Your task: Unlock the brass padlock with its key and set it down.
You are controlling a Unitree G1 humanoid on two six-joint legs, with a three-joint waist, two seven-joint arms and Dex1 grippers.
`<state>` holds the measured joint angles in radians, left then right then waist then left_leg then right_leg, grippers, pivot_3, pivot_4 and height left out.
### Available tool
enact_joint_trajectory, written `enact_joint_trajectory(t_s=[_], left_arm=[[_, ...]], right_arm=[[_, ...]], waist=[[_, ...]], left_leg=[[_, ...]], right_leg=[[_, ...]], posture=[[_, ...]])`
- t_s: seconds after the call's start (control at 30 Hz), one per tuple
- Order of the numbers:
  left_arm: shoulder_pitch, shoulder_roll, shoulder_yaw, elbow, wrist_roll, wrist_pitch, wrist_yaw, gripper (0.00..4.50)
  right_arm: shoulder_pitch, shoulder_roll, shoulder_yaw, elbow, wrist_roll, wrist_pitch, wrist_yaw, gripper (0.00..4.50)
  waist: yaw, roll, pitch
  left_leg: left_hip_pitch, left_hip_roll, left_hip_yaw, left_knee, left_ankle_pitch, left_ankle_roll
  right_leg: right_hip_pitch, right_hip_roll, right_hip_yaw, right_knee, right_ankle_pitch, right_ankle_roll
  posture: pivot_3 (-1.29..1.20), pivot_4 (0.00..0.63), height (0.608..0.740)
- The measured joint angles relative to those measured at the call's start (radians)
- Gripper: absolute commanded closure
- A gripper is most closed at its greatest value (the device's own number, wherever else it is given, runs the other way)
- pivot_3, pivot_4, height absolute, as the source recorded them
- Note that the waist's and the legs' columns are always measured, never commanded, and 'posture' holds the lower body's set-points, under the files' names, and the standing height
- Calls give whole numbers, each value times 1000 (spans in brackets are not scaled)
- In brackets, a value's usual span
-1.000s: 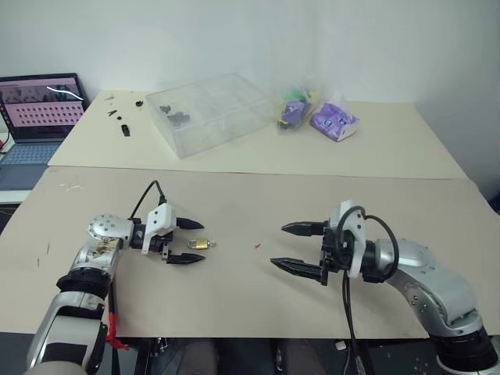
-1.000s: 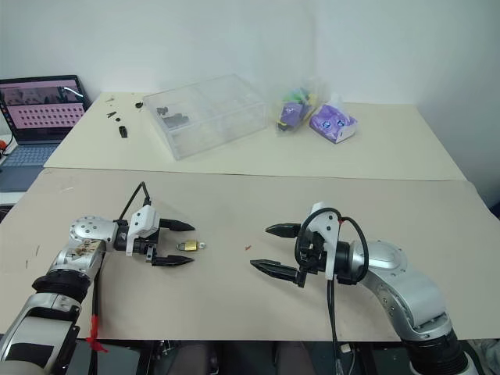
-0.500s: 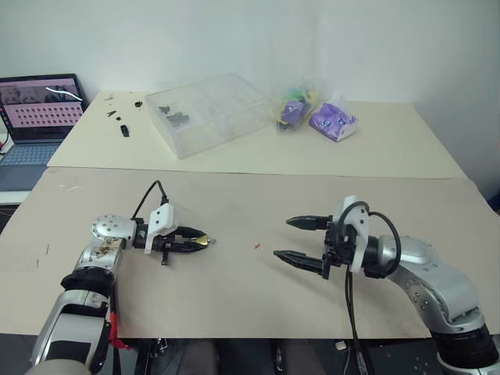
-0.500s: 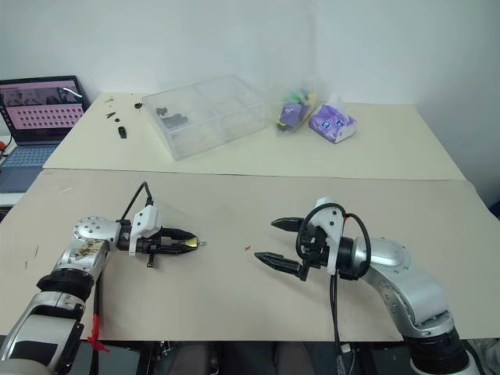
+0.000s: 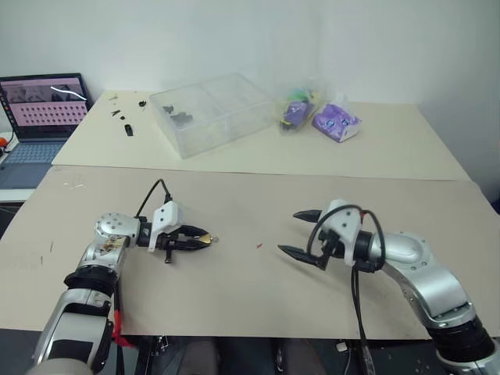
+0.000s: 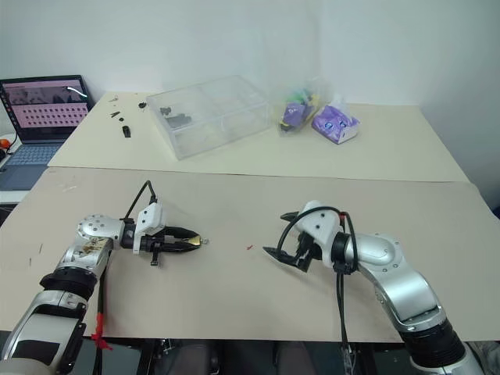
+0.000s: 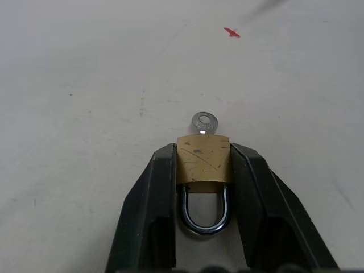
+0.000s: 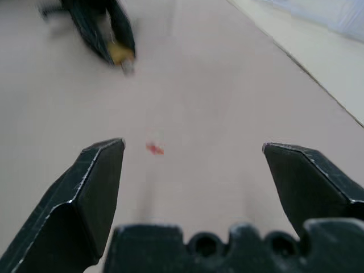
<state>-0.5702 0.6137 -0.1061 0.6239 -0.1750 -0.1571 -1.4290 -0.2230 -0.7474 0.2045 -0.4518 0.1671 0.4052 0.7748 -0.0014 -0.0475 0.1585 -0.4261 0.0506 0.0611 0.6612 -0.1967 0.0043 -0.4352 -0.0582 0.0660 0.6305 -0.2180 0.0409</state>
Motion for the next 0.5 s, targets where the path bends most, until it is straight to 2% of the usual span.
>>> enact_joint_trajectory(t_s=[0.17,0.23,0.27,0.37,0.5], left_arm=[[-58,41,13,-207,-55,182,-2,3649],[-82,75,33,-328,-103,290,-1,3649],[-85,76,35,-348,-108,307,-2,3649],[-65,88,36,-461,-147,398,-3,3649],[-30,92,28,-550,-180,472,-1,3649]], right_arm=[[-18,-70,72,-3,-245,-221,-25,0],[-69,-87,94,19,-427,-447,-117,0],[-79,-85,94,22,-453,-483,-139,0],[-118,-67,103,80,-633,-764,-296,0],[-151,-14,125,155,-752,-955,-412,0]], waist=[[-3,0,0],[-15,0,0],[-16,0,0],[-18,0,0],[-17,0,0]], left_leg=[[-5,0,0,1,0,0],[-4,0,0,1,0,0],[-4,0,0,1,0,0],[-4,0,0,0,0,0],[-4,0,0,0,0,0]], right_leg=[[-4,1,0,1,3,6],[-4,1,1,0,2,8],[-4,1,1,0,1,8],[-4,1,1,1,0,7],[-4,1,1,1,0,7]], posture=[[0,150,740],[0,150,740],[0,150,740],[0,150,740],[0,150,740]])
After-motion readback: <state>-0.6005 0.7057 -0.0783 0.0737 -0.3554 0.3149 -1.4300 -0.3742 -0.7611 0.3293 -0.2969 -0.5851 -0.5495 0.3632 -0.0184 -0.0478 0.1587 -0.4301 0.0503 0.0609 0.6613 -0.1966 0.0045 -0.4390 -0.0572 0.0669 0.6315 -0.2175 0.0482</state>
